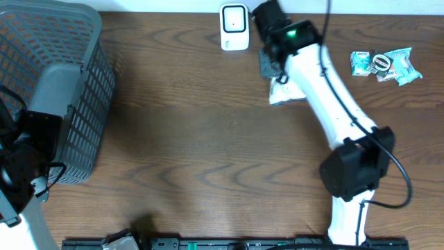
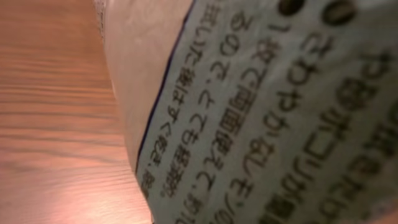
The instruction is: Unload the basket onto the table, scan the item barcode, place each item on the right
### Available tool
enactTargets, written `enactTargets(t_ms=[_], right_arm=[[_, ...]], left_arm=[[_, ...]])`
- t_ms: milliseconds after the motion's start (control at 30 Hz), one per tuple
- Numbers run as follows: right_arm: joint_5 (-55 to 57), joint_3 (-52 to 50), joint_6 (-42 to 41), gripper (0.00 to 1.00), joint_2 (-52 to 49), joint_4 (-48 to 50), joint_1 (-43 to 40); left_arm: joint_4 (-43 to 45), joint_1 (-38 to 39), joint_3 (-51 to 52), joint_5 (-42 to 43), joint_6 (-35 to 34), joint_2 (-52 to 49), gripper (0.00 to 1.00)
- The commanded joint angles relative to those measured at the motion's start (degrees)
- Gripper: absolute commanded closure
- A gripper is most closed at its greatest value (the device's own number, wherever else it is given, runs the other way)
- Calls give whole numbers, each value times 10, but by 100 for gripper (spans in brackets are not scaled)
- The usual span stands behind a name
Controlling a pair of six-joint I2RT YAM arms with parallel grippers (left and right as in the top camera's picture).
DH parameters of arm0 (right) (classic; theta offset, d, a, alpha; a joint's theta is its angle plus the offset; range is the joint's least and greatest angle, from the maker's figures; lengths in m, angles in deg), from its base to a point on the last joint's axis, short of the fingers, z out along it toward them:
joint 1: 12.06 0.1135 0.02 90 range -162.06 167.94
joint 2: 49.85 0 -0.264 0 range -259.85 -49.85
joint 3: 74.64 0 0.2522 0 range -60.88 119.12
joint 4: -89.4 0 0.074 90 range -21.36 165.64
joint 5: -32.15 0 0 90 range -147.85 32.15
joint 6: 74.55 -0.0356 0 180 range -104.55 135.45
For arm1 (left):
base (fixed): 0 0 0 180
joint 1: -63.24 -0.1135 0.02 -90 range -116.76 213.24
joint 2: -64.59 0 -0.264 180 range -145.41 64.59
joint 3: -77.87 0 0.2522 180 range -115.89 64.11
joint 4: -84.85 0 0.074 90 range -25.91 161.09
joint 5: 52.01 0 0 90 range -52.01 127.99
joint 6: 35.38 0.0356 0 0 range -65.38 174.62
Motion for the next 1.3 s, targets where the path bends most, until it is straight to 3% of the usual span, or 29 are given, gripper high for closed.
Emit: enactTargets(t_ms=[0, 233, 300, 333, 400, 500, 533, 567, 600, 700, 833, 1067, 1267], right_arm=[[167, -28, -24, 99, -59, -3, 28], [200, -28, -21, 98, -133, -14, 76], [200, -28, -21, 94, -142, -19, 92], [197, -28, -21, 89, -146, -23, 105], [171, -28, -21, 67, -146, -26, 126], [103, -21, -15, 62, -144, -26, 154], [70, -15, -12, 56, -144, -27, 165], [39, -9, -13, 42, -144, -29, 176], [21, -1, -12, 37, -144, -31, 182], [7, 29, -13, 34, -144, -48, 188], [7, 96, -3, 5, -144, -95, 172], [-20, 146, 21, 1, -144, -123, 94], [-317, 110, 217, 3, -145, -116, 3]], left_arm=[[-27, -3, -4, -5, -3, 0, 2], [-27, -3, -4, -5, -3, 0, 2], [-27, -3, -4, -5, -3, 0, 3], [-27, -3, -4, -5, -3, 0, 3], [-27, -3, -4, -5, -3, 0, 2], [-27, -3, -4, -5, -3, 0, 2], [-27, -3, -4, -5, -3, 0, 2], [-27, -3, -4, -5, -3, 0, 3], [-27, -3, -4, -5, -3, 0, 2], [-27, -3, -4, -5, -3, 0, 2], [-27, -3, -4, -5, -3, 0, 2], [-27, -3, -4, -5, -3, 0, 2], [-27, -3, -4, -5, -3, 0, 2]])
